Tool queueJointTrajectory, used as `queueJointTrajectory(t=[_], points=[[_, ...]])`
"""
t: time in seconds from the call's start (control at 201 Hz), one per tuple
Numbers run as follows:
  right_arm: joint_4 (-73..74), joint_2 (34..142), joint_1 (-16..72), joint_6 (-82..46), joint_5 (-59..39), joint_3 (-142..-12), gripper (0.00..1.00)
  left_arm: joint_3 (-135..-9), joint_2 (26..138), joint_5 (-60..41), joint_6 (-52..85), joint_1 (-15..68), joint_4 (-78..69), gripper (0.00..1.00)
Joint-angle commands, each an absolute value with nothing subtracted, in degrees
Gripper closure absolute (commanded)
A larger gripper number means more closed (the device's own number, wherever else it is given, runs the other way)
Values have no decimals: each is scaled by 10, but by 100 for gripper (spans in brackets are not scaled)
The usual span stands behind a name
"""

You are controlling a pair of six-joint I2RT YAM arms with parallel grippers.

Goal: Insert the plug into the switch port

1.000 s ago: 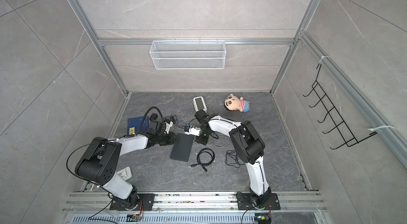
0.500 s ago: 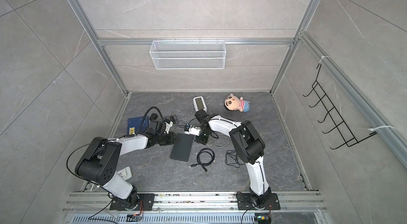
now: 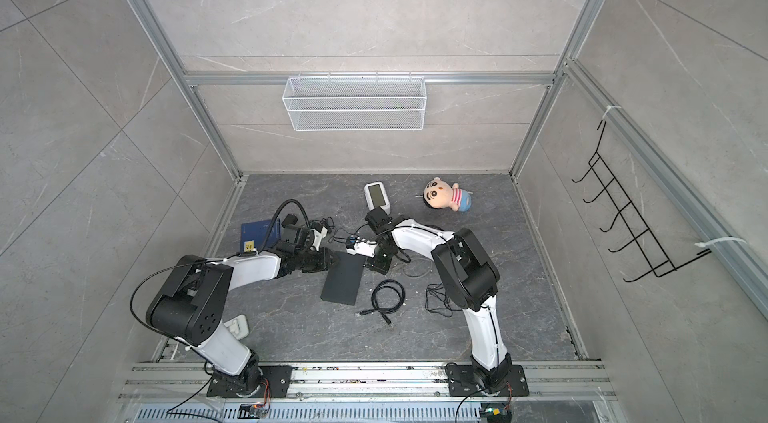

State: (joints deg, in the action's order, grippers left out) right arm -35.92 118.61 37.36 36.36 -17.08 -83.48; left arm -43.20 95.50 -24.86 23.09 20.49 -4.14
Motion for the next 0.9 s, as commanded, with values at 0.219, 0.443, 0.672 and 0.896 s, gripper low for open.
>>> queueJointTrajectory(t=[0.219,0.443,0.672,0.896], points=[[-277,1181,406,291,-165,-879,99,-451,1007,-335,204,255,-69,70],[-247,1199,422,251,-141,-917,99,-441,1038,-368,213,262,-112,70],[-190,1216,441,231,-137,-935,99,-436,1065,-399,237,274,-160,70],[-141,1225,445,208,-144,-946,99,-419,1060,-413,261,278,-202,70]])
